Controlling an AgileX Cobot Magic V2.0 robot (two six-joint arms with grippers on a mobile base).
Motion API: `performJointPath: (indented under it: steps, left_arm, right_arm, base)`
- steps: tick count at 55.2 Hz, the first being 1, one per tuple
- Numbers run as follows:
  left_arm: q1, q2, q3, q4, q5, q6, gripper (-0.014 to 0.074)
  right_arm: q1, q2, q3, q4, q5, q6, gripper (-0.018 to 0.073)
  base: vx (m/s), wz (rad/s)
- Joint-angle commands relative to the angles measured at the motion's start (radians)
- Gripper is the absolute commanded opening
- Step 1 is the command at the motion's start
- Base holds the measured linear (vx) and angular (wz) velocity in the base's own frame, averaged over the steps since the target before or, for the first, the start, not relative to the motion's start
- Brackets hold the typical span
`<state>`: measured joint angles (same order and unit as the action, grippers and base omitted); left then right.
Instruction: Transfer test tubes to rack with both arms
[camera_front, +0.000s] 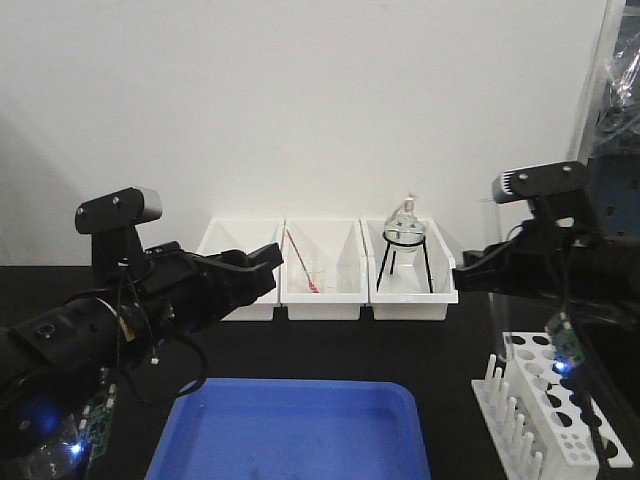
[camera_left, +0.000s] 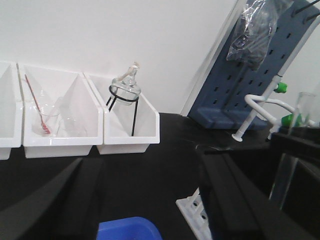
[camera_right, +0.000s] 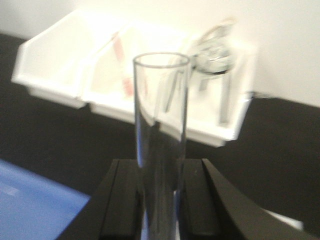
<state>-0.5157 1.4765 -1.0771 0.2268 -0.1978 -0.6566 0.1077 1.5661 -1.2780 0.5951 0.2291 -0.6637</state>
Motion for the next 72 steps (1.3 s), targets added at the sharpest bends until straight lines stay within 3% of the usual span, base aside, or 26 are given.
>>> performJointPath:
  steps: [1, 7, 15, 19, 25, 34, 40, 44, 47, 49, 52, 59, 64, 68, 72]
  left_arm:
    - [0.004, -0.039, -0.033, -0.007, -0.068, 0.002, 0.0522]
    - [0.004, -0.037, -0.033, -0.007, -0.068, 0.002, 0.0522]
    - [0.004, -0.036, -0.033, -0.007, -0.068, 0.002, 0.0522]
    - [0.004, -0.036, -0.033, -0.006, -0.068, 0.002, 0.0522]
    - [0.004, -0.036, -0.033, -0.006, -0.069, 0.002, 0.0522]
    - [0.004, -0.036, -0.033, -0.006, -0.073, 0.002, 0.0522]
    - [0.004, -0.036, -0.033, -0.008, -0.058, 0.0, 0.0522]
    - [0.004, -0.036, -0.033, -0.008, -0.034, -0.002, 0.0522]
    - [0.001, -0.036, -0.033, -0.008, -0.019, -0.002, 0.0522]
    - [0.001, -0.036, -0.033, -0.008, -0.011, -0.002, 0.0522]
    - [0.001, -0.036, -0.033, -0.008, -0.007, -0.002, 0.0522]
    - [0.001, -0.036, -0.033, -0.008, -0.007, -0.002, 0.0522]
    - [0.001, -0.036, -0.033, -0.008, -0.007, -0.002, 0.0522]
    - [0.001, -0.036, -0.033, -0.008, -0.006, -0.002, 0.0522]
    - [0.001, -0.036, -0.033, -0.008, -0.006, -0.002, 0.0522]
  right_arm:
    - [-0.036, -0.076, 0.045, 0.014, -0.213, -0.041, -0.0011]
    - [-0.068, -0.084, 0.116, 0.014, -0.337, -0.083, -0.0011]
    - [-0.109, -0.05, 0.125, 0.001, -0.393, -0.04, -0.0011]
    - [-0.137, -0.043, 0.125, -0.053, -0.425, -0.001, -0.0011]
    - [-0.178, -0.041, 0.125, -0.21, -0.427, 0.124, -0.0011]
    - [-0.199, -0.005, 0.125, -0.605, -0.469, 0.537, -0.0012]
    - [-0.199, 0.039, 0.125, -0.969, -0.599, 0.977, -0.0012]
    - [-0.212, 0.061, 0.125, -1.199, -0.691, 1.21, -0.0012]
    - [-0.223, 0.074, 0.125, -1.355, -0.717, 1.328, -0.0011]
    - [-0.23, 0.075, 0.125, -1.401, -0.71, 1.369, -0.0011]
    - [-0.232, 0.079, 0.126, -1.425, -0.69, 1.403, -0.0011]
    - [-0.231, 0.081, 0.126, -1.408, -0.739, 1.374, -0.0011]
    - [-0.231, 0.096, 0.126, -1.309, -0.772, 1.334, -0.0011]
    - [-0.231, 0.111, 0.138, -1.176, -0.778, 1.241, -0.0011]
    - [-0.231, 0.116, 0.175, -1.107, -0.838, 1.158, -0.0011]
  base:
    - [0.0, 0.0]
    - [0.0, 0.0]
    - [0.0, 0.0]
    - [0.0, 0.0]
    - [0.0, 0.0]
    - [0.0, 0.0]
    - [0.0, 0.0]
    - [0.0, 0.0]
    - [0.0, 0.0]
    - [0.0, 0.0]
    - [0.0, 0.0]
    - [0.0, 0.0]
    - [0.0, 0.0]
    - [0.0, 0.0]
    - [0.0, 0.0]
